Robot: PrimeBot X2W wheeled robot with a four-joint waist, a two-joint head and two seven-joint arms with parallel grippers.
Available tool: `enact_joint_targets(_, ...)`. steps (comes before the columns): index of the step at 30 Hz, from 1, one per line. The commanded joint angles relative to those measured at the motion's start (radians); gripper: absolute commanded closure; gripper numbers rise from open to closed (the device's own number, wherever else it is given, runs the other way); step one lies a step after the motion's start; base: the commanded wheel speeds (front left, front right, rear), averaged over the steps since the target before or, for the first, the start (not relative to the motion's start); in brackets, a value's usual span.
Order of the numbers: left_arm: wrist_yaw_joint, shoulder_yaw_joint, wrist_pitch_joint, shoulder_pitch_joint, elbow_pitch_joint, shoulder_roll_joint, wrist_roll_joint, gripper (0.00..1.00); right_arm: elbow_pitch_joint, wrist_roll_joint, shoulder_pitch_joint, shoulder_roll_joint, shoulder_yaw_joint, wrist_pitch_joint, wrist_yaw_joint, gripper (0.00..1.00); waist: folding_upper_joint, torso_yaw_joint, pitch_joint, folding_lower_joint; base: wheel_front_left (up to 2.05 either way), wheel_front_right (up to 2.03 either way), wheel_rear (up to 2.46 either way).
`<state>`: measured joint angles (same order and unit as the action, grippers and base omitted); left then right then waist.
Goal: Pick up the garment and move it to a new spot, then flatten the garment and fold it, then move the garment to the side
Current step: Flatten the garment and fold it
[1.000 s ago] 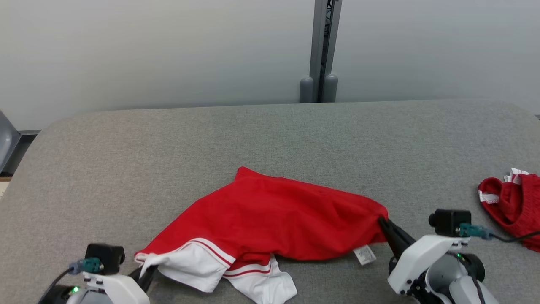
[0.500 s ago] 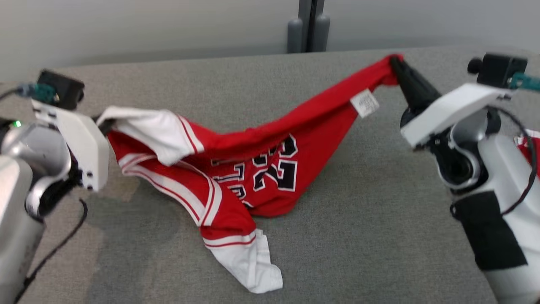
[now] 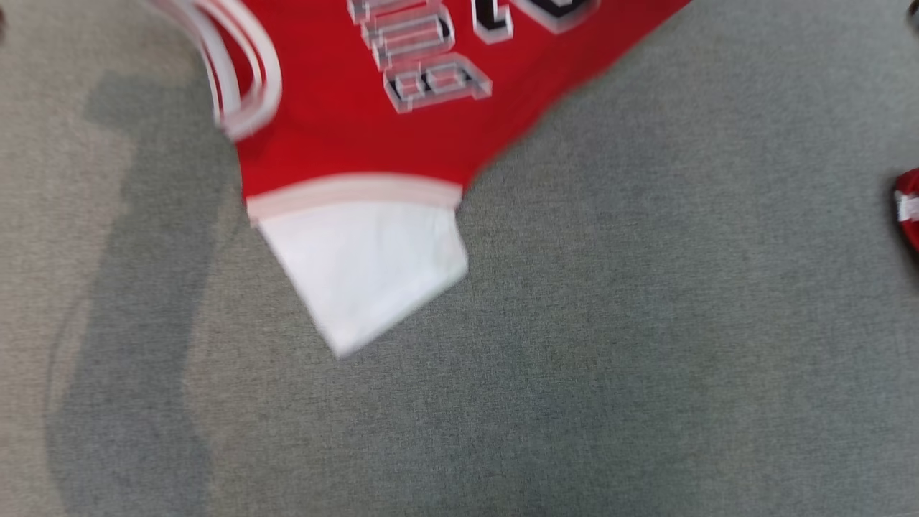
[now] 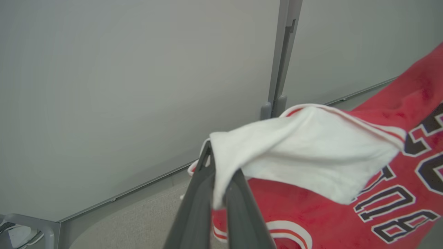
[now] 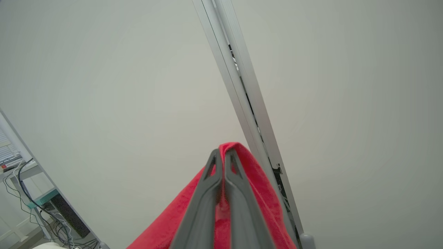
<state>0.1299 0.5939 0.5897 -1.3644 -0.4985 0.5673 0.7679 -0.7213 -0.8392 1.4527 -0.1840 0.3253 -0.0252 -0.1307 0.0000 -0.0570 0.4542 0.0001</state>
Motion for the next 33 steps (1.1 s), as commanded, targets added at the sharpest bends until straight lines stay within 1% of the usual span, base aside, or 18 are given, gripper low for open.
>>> enact_joint_targets(1, 0.001, 0.004, -0.035, -0.069, -0.033, -0.007, -0.004, 1.0, -0.029, -0.008, 0.066, -0.006, -0.006, 0.029, 0.0, 1.0, 0.0, -0.007, 0.058, -0.0001, 0.0, 0.0, 0.0)
enact_joint_targets(5, 0.001, 0.029, -0.127, -0.204, -0.13, -0.036, -0.023, 1.0, -0.11, -0.016, 0.198, -0.01, -0.006, 0.085, 0.0, 1.0, 0.0, -0.002, 0.069, -0.0001, 0.0, 0.0, 0.0)
enact_joint_targets(8, 0.001, 0.041, -0.203, -0.29, -0.202, -0.061, -0.04, 1.0, -0.142, -0.031, 0.278, -0.012, -0.005, 0.136, 0.0, 1.0, 0.0, 0.003, 0.07, -0.0001, 0.0, 0.0, 0.0)
enact_joint_targets(11, 0.001, 0.059, -0.261, -0.331, -0.268, -0.092, -0.045, 1.0, -0.175, -0.039, 0.305, -0.013, 0.012, 0.179, 0.0, 1.0, 0.0, 0.009, 0.071, -0.0001, 0.0, 0.0, 0.0)
enact_joint_targets(15, 0.001, 0.097, -0.282, -0.368, -0.316, -0.119, -0.009, 1.0, -0.201, -0.061, 0.316, -0.011, 0.061, 0.166, 0.0, 1.0, 0.0, 0.016, 0.085, -0.0001, 0.0, 0.0, 0.0)
enact_joint_targets(17, 0.001, 0.121, -0.28, -0.353, -0.328, -0.13, 0.023, 1.0, -0.211, -0.072, 0.293, -0.015, 0.094, 0.154, 0.0, 1.0, 0.0, 0.02, 0.092, -0.0001, 0.0, 0.0, 0.0)
enact_joint_targets(19, 0.001, 0.158, -0.276, -0.322, -0.334, -0.127, 0.045, 1.0, -0.221, -0.078, 0.261, -0.022, 0.131, 0.139, 0.0, 1.0, 0.0, 0.025, 0.091, -0.0001, 0.0, 0.0, 0.0)
enact_joint_targets(22, 0.001, 0.212, -0.262, -0.251, -0.325, -0.142, 0.11, 1.0, -0.214, -0.076, 0.188, -0.031, 0.218, 0.091, 0.0, 1.0, 0.0, 0.035, 0.064, -0.0001, 0.0, 0.0, 0.0)
enact_joint_targets(25, 0.001, 0.271, -0.238, -0.163, -0.306, -0.119, 0.165, 1.0, -0.205, -0.104, 0.081, -0.049, 0.282, 0.057, 0.0, 1.0, 0.0, 0.038, 0.025, -0.0001, 0.0, 0.0, 0.0)
enact_joint_targets(28, 0.001, 0.329, -0.227, -0.081, -0.281, -0.084, 0.21, 1.0, -0.181, -0.135, -0.019, -0.068, 0.338, 0.027, 0.0, 1.0, 0.0, 0.037, -0.032, -0.0001, 0.0, 0.0, 0.0)
enact_joint_targets(29, 0.001, 0.344, -0.223, -0.05, -0.268, -0.073, 0.228, 1.0, -0.169, -0.148, -0.052, -0.073, 0.354, 0.018, 0.0, 1.0, 0.0, 0.035, -0.053, -0.0001, 0.0, 0.0, 0.0)
enact_joint_targets(30, 0.001, 0.344, -0.223, -0.05, -0.268, -0.073, 0.228, 1.0, -0.169, -0.148, -0.052, -0.073, 0.354, 0.018, 0.0, 1.0, 0.0, 0.035, -0.053, -0.0001, 0.0, 0.0, 0.0)
enact_joint_targets(33, 0.001, 0.385, -0.208, 0.048, -0.218, -0.029, 0.291, 1.0, -0.136, -0.195, -0.164, -0.096, 0.398, -0.015, 0.0, 1.0, 0.0, 0.025, -0.124, -0.0001, 0.0, 0.0, 0.0)
